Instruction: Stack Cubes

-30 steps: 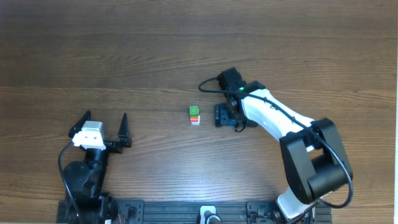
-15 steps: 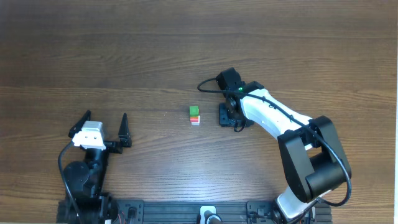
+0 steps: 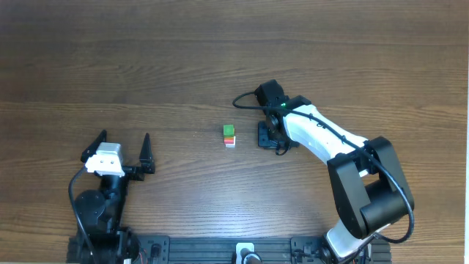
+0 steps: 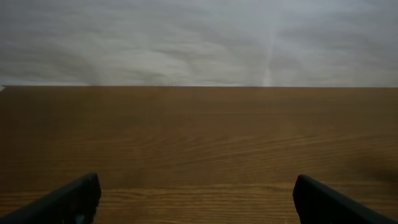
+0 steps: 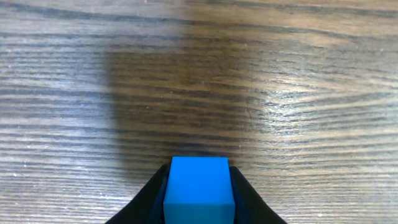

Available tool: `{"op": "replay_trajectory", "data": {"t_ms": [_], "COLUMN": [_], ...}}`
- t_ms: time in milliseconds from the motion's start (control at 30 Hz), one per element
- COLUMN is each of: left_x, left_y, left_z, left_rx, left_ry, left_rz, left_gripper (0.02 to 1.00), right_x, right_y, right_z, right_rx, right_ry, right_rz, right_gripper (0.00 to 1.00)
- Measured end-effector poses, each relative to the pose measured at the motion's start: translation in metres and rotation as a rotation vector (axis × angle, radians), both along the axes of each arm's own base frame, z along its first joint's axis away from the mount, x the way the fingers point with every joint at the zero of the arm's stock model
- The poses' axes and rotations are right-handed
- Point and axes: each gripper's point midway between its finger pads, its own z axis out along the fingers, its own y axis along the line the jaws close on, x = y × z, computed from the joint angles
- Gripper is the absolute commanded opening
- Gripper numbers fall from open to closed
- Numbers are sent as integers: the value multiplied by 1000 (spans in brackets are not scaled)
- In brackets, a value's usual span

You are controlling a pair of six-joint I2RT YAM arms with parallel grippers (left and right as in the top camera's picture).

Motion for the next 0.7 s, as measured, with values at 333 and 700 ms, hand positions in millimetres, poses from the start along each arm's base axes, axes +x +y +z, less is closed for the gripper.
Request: {"op": "replay_trajectory", "data": {"t_ms": [333,700], "left_x": [0,0], "left_y": [0,0], "left_z": [0,0], "left_rx": [0,0], "left_ry": [0,0], "left_rz": [0,0], "left_gripper": [1000,1000], "right_x": [22,34], "right_y": [7,94], "right_z": [62,152], "right_rx": [-22,76], "right_ry": [0,-178], "right_rz": [-3,139], "right_gripper": [139,130]}}
